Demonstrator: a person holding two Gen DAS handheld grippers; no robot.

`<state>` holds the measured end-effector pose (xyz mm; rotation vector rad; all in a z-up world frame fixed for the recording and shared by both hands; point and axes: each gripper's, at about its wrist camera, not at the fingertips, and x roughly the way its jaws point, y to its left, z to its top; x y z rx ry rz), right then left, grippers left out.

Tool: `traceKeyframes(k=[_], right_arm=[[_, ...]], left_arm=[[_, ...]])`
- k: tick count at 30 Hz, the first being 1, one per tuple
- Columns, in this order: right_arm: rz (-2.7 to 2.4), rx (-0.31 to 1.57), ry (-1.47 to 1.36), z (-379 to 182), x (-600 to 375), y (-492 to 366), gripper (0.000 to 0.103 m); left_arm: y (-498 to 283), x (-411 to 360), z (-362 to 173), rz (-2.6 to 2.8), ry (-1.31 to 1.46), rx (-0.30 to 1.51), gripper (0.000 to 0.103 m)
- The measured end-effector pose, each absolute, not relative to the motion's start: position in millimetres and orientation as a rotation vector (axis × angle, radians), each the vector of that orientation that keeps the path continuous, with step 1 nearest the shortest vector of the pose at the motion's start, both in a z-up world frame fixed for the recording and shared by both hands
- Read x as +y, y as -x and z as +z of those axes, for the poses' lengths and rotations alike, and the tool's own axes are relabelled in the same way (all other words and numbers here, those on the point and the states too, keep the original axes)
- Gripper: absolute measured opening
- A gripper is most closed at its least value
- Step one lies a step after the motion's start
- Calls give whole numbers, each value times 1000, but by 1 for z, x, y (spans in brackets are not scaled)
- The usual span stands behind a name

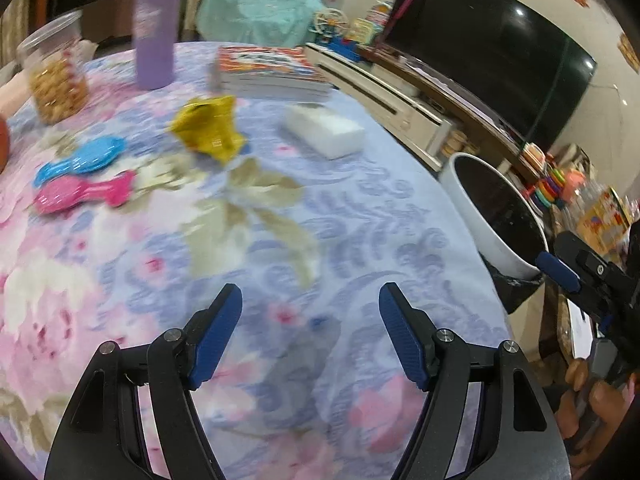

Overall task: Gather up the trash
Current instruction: 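Move both tools back toward the table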

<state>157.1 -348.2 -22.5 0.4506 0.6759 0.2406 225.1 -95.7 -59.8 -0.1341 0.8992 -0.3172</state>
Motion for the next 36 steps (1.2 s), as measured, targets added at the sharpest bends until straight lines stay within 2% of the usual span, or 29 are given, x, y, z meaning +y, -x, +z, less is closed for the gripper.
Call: traceKeyframes(k=[20, 36], right_arm=[[360, 731, -360, -27, -273, -173, 91], [420, 774, -333, -38, -233, -198, 91]], left_arm=[[-219, -3, -64, -163, 202, 889, 73], [-248, 61, -65, -83, 187, 883, 77]])
